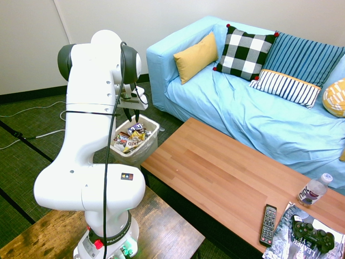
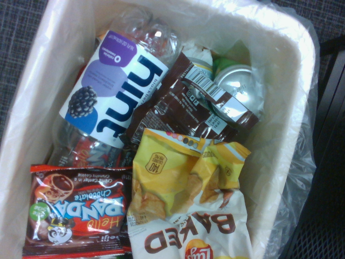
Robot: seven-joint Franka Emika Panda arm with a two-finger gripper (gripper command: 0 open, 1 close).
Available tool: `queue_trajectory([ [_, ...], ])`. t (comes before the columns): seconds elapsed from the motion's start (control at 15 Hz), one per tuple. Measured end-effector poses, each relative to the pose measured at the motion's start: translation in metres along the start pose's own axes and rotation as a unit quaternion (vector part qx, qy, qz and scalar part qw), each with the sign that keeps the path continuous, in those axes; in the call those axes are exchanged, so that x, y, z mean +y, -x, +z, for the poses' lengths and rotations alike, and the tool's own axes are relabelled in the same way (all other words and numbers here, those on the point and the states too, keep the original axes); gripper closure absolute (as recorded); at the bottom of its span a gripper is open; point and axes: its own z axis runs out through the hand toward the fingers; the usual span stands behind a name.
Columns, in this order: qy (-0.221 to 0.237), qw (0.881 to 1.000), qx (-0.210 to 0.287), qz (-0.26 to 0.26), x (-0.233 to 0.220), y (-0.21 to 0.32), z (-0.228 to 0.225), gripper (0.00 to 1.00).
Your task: Throw the chip bag in the trash bin
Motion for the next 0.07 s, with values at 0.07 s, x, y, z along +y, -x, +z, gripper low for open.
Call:
queue_trajectory([
  [0.07, 0.0, 1.0, 0.0, 0.0, -0.0001, 0.0, -0.0004, 0.0],
])
